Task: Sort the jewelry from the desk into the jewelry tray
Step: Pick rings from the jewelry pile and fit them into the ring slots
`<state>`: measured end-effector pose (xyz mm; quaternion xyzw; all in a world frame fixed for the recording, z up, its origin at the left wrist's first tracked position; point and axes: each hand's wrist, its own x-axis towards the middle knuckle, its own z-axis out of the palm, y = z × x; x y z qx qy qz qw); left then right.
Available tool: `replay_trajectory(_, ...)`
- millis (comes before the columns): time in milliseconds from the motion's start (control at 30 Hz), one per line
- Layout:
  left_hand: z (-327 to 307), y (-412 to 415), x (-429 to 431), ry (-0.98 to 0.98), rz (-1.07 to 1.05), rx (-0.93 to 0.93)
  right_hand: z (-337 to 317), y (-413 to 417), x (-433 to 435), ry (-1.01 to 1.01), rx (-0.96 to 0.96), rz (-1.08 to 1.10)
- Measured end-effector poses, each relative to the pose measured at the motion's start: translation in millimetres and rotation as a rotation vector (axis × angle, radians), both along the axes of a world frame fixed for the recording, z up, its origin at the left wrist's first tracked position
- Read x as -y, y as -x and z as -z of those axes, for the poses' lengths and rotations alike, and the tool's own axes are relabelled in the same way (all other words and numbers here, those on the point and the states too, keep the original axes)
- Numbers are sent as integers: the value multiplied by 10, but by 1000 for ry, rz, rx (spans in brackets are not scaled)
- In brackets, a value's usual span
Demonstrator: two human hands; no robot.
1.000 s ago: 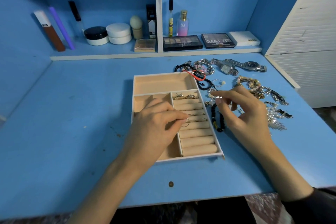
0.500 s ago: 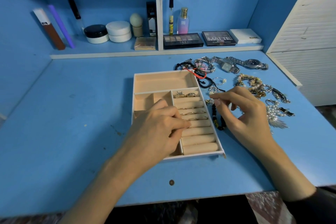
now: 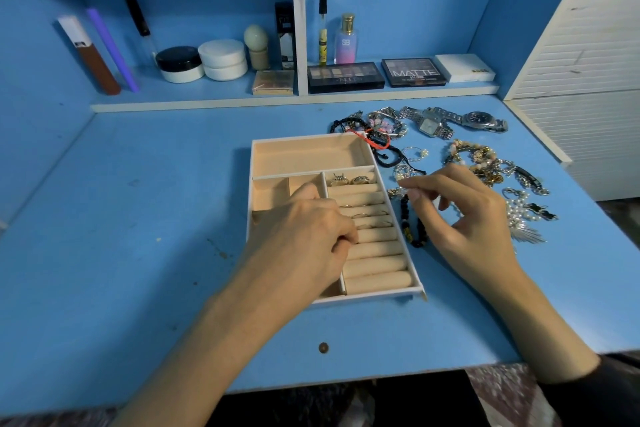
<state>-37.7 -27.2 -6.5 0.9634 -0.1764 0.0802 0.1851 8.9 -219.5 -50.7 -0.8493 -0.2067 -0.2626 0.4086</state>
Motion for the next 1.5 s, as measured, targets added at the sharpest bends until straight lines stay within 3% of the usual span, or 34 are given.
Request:
replay_trajectory(333,-44,-68,28,34,-49,-132,-42,10,-2,-38,-31,2)
replay_trajectory(533,-123,-174,253,123,-18,-90,-147,-46,185,-27,-104,51)
replay_trajectory(700,-143,-362,560,175,74,-113,-282,-184,659,81,-200,186)
replay_trajectory(833,-90,-493,839,179,147,-136,-440,-323,1042,288,-312,264)
replay_trajectory(1067,110,-495,1138,196,182,-67,-484,-577,1276,662,-461,175)
replay_trajectory(1500,159,-508,1140,280,183,14,-534,-732,1232,754,-642,110)
